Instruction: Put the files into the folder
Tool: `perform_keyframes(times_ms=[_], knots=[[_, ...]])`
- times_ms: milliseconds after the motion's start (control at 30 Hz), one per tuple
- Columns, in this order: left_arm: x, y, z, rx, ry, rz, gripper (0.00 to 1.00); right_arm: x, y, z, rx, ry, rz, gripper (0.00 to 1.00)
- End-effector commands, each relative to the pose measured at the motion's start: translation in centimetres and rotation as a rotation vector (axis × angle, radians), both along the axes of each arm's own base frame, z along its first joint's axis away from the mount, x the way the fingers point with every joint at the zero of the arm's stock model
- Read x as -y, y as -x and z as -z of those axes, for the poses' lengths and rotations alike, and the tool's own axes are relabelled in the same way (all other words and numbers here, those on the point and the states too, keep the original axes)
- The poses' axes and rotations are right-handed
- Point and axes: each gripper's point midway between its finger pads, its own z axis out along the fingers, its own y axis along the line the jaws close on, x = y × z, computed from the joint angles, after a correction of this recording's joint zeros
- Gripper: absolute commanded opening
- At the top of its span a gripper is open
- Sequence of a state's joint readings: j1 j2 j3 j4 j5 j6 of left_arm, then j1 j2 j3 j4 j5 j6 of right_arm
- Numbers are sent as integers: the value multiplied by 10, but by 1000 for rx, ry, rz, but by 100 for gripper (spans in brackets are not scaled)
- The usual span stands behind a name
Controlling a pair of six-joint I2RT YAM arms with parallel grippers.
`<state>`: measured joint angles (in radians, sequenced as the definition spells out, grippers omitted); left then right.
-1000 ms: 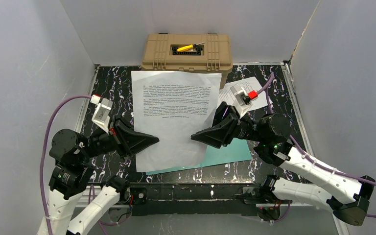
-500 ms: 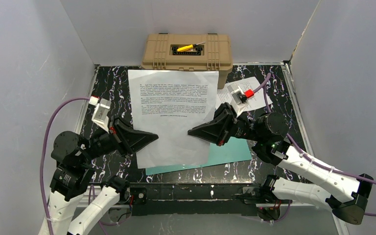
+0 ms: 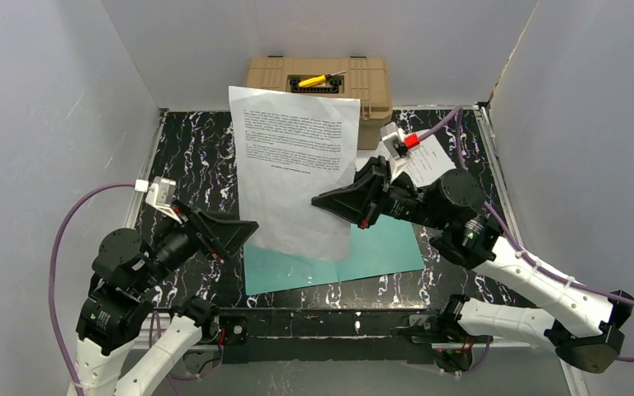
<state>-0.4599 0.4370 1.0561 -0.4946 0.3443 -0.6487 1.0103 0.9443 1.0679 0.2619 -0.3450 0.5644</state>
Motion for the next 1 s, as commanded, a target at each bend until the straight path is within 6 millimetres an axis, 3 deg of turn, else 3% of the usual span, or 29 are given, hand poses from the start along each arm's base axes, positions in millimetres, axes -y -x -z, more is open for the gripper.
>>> perform_keyframes(times_ms=[0, 267, 600, 967], knots=[[-43, -18, 38, -128, -114, -273, 96, -5, -16, 3, 48, 97, 79, 1], [-66, -28, 109, -351, -221, -433, 98, -21, -44, 33, 78, 296, 156, 1], [-48, -36, 202, -638, -302, -413, 98, -47, -74, 79, 73, 484, 166, 1], [-34, -40, 264, -768, -367, -360, 98, -52, -129, 124, -107, 533, 74, 1]])
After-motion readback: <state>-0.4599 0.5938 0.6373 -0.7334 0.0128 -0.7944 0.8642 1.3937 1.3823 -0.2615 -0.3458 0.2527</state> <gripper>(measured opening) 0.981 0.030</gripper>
